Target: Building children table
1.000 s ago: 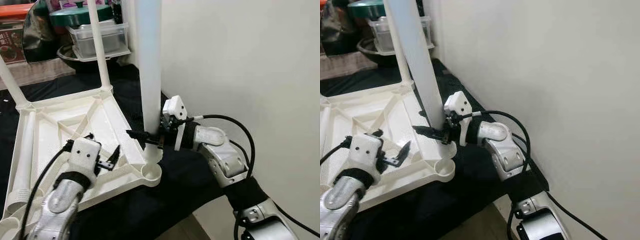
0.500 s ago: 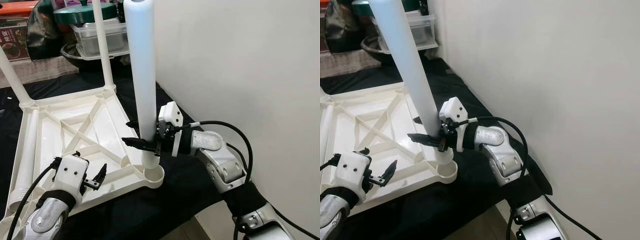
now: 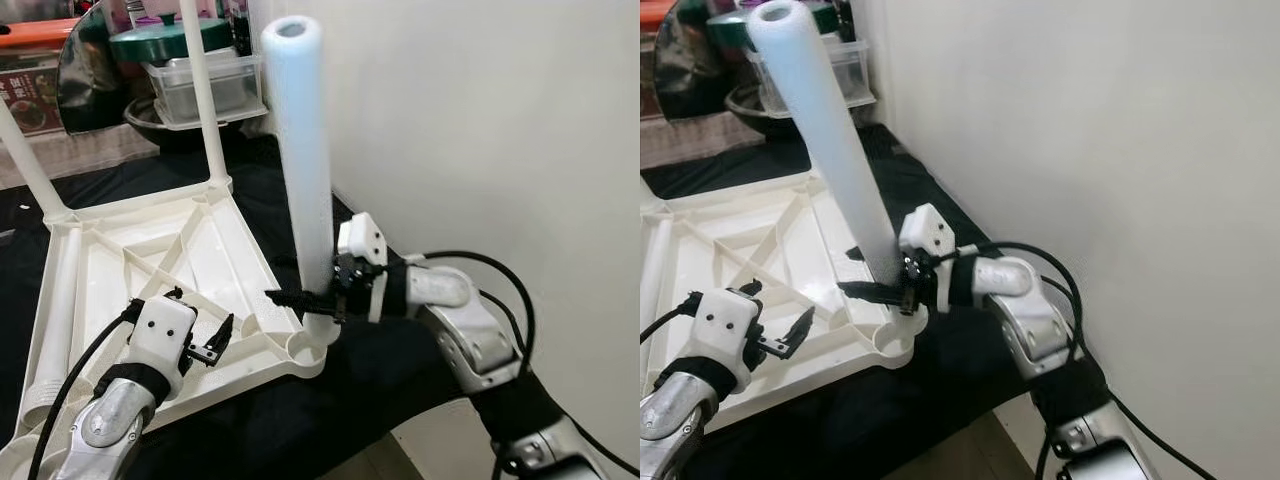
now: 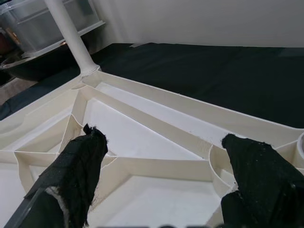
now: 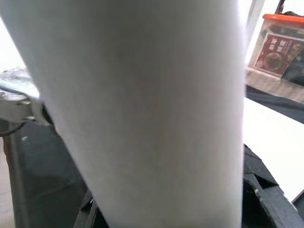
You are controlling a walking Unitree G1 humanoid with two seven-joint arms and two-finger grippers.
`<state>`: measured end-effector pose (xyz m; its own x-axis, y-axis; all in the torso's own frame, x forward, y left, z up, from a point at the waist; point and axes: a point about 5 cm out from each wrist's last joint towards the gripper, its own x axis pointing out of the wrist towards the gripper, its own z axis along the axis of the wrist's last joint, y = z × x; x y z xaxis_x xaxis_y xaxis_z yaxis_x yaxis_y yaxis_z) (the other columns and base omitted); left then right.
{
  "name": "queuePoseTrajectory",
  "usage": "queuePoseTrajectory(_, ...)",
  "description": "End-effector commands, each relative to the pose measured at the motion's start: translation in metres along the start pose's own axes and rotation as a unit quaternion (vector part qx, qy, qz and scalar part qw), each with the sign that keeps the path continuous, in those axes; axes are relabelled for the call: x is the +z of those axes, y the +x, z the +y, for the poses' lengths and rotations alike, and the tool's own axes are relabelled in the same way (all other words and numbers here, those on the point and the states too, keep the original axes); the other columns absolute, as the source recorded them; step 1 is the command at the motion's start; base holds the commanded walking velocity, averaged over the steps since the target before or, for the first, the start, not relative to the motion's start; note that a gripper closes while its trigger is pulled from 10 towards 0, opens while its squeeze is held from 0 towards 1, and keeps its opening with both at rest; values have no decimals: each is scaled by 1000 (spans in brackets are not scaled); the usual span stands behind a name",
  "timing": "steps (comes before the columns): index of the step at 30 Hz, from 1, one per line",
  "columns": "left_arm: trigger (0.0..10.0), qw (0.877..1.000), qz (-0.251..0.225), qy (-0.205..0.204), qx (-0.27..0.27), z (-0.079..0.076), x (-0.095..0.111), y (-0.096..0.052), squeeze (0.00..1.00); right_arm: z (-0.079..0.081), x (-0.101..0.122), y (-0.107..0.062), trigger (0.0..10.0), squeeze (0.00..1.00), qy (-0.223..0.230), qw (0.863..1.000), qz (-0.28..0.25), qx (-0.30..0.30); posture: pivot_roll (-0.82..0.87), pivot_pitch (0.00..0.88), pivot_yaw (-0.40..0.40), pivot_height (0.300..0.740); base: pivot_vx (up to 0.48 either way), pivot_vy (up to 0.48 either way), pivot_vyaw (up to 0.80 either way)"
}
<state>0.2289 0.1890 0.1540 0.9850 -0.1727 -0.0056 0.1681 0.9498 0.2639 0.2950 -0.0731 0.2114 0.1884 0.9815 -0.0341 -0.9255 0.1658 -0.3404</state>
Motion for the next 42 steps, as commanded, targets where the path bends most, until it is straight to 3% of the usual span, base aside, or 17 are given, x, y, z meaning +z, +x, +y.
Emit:
queuePoseTrajectory(1, 10000, 1000, 1, 11, 5, 7, -1, 1, 0, 7, -9, 1, 10000, 0, 23, 1000, 14, 11, 58, 0, 6, 740, 0, 0, 0)
queuePoseTrajectory(5, 10000, 1000, -4, 9, 17, 12, 1, 4, 0, 11, -9, 6, 10000, 0, 41, 999, 4, 13, 56, 0, -2, 740, 0, 0, 0)
queuePoseTrajectory(12, 10000, 1000, -4, 5, 18, 3, -2, 5, 0, 15, -17, 23, 10000, 0, 58, 998, -2, 8, 57, 0, -13, 740, 0, 0, 0)
queuePoseTrajectory(16, 10000, 1000, -4, 4, 17, 3, -2, 6, 0, 17, -21, 25, 10000, 0, 66, 998, 5, 14, 61, 0, -17, 740, 0, 0, 0)
queuePoseTrajectory(19, 10000, 1000, -1, 3, 18, 3, -3, 5, 0, 19, -26, 24, 10000, 0, 86, 996, 9, 15, 63, 0, -17, 740, 0, 0, 0)
queuePoseTrajectory(22, 10000, 1000, 3, -3, 19, 4, -5, 4, 0, 17, -33, 19, 10000, 0, 156, 988, 0, -6, 63, 0, -16, 740, 0, 0, 0)
queuePoseTrajectory(27, 10000, 1000, 2, -10, 18, 4, -5, 6, 0, 10, -34, 14, 10000, 0, 196, 980, -10, -20, 53, 0, -9, 740, 0, 0, 0)
queuePoseTrajectory(42, 10000, 1000, 3, -13, 23, 3, -7, 4, 0, 8, -30, 12, 10000, 0, 164, 986, 11, 37, 70, 0, -29, 740, 0, 0, 0)
